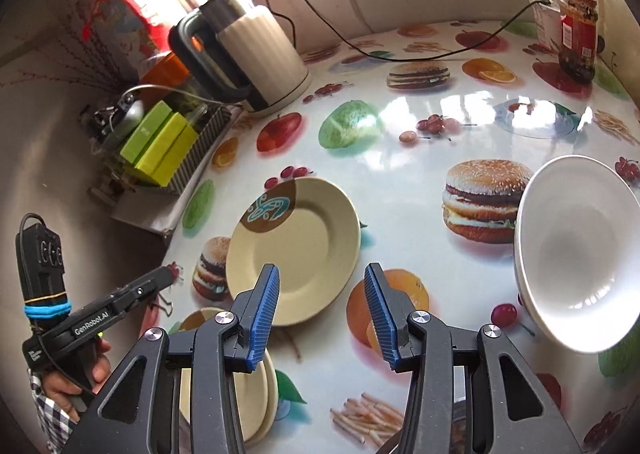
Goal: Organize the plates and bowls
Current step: 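Move the right tool to the next cream plate and grasp its rim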
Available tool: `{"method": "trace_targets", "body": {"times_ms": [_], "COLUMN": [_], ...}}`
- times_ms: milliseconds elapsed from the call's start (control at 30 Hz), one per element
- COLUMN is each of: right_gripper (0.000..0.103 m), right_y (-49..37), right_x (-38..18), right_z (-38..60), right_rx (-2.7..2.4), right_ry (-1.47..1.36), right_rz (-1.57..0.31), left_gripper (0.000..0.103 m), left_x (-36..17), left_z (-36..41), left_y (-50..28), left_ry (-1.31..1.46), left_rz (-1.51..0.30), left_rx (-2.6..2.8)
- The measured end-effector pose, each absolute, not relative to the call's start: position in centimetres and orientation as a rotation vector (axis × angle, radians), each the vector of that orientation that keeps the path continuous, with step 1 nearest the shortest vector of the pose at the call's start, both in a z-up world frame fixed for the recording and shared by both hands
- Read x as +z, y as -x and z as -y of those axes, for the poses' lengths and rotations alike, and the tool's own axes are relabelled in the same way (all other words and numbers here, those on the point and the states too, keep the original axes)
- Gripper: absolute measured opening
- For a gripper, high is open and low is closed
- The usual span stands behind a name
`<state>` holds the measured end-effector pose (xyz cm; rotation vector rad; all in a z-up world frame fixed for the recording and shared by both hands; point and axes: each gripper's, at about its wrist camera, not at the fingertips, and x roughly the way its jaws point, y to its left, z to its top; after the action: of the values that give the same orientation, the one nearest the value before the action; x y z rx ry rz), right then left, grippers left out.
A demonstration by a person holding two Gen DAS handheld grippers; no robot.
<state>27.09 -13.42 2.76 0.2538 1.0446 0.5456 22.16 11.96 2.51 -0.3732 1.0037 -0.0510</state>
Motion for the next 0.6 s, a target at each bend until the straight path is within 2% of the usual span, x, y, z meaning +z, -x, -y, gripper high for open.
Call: {"method": "trace_targets", "body": {"times_ms": [600], "right_gripper": [0.044], "right_y": [-30.9], "right_x": [-1.2], "right_z": [11.8], "right_rx": [0.556], "right_ry": [-0.246], "right_rz": [-1.173], "left_gripper": [0.024], "left_x": [-0.2], "left_z": [-11.3], "left_y": [-27.4], "left_ry": [0.381], "left_rz": [-1.078], "left_rx": [-0.087]}}
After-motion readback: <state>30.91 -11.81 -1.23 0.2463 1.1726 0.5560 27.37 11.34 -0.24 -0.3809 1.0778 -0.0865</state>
